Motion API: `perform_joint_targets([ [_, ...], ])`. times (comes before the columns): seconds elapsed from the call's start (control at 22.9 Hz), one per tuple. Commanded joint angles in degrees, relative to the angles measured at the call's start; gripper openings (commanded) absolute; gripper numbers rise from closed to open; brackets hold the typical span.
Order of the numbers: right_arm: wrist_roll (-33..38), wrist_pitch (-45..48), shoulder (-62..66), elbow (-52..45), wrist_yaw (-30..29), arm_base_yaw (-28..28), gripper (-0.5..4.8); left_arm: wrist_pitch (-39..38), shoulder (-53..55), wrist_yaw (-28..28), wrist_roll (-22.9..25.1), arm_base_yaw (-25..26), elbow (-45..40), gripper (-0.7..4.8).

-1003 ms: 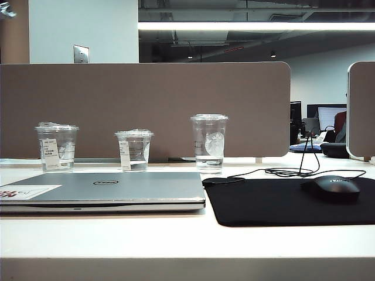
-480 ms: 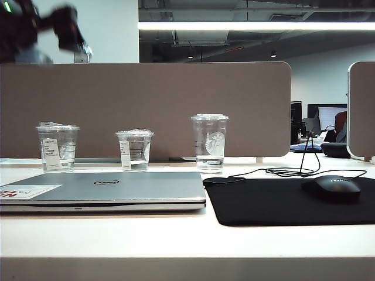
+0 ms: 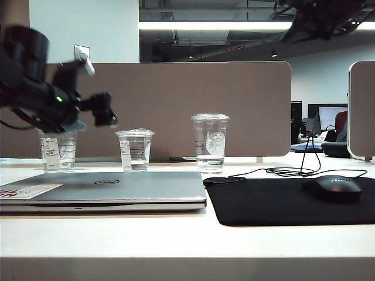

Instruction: Pick up the coffee cup on the middle and place it on the right side of the laptop.

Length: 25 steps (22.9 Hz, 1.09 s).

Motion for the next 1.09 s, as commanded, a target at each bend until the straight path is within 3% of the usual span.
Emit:
perform_joint_targets([
  [0.04, -0.79, 2.32, 1.42, 0.46, -0.02, 0.00, -0.04, -0.59, 6.36, 0.68, 1.18, -1.22, 7.41, 4.79],
  [0.39, -4.94, 2.89, 2.10, 0.46, 0.61, -0.13, -0.04, -12.70, 14.78, -0.98, 2.60, -3.32, 21.57, 4.79],
  [0.52, -4.94, 3.04, 2.10, 0.46, 0.59, -0.13, -0.04, -13.20, 16.57, -3.34, 2.58, -3.45, 23.67, 4.79],
  [1.09, -7.10, 0.42, 2.12, 0.44, 0.61, -0.13, -0.04, -15.02, 24.65, -4.35, 2.60, -3.48, 33.35, 4.79],
])
